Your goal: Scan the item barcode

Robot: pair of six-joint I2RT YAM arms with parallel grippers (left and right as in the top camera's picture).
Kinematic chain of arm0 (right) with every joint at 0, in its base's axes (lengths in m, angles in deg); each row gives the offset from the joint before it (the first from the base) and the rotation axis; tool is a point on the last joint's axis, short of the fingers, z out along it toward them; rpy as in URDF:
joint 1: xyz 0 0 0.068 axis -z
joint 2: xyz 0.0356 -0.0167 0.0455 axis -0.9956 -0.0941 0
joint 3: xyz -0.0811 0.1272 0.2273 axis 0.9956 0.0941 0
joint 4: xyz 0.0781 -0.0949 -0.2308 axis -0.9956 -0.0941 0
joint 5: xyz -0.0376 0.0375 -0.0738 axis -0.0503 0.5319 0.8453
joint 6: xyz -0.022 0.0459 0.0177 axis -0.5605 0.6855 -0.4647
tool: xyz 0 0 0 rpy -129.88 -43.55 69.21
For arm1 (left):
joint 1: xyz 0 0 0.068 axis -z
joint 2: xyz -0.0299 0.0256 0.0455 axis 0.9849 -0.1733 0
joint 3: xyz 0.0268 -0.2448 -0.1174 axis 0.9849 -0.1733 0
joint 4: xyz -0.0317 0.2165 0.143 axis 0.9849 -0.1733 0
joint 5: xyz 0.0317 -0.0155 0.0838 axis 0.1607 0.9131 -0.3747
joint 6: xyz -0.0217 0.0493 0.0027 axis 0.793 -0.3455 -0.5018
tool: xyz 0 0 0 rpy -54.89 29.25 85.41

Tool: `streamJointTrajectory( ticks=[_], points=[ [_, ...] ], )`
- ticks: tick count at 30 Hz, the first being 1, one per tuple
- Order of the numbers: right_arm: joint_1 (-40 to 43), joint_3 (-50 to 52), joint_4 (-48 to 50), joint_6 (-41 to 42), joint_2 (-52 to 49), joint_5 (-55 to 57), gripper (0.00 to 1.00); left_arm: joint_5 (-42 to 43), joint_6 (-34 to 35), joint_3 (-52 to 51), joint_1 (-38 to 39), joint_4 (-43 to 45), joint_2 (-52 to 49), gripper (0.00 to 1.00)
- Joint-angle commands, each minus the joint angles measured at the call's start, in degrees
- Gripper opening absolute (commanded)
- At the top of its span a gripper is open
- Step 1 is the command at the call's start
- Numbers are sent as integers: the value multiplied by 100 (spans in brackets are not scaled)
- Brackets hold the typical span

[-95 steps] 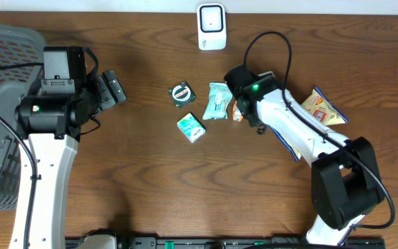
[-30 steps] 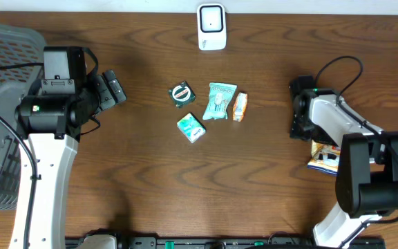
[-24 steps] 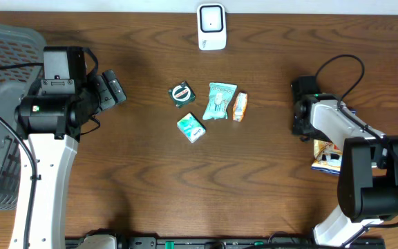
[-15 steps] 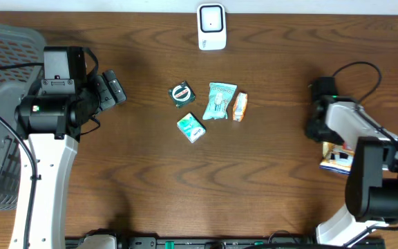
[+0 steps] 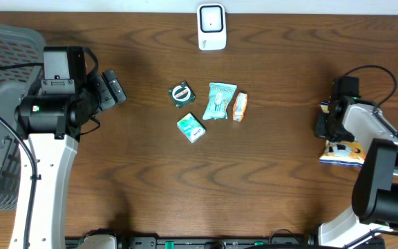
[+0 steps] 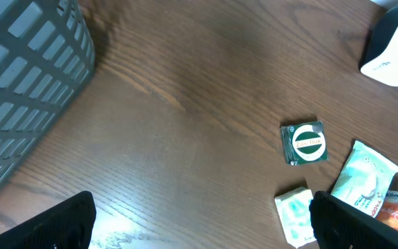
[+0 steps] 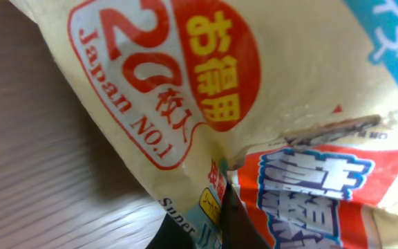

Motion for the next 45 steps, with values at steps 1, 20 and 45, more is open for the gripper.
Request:
streamJointTrajectory(
  ticks=[1, 20, 45],
  points=[
    [-74, -48, -122, -402, -63, -3327, 1, -96, -35, -2, -26, 2, 7, 98],
    [-229, 275, -122, -398, 448, -7285, 1, -96, -35, -2, -26, 2, 7, 98],
    [175, -1773, -2057, -476, 435, -3486, 1, -96, -35, -2, -26, 2, 7, 98]
  ],
)
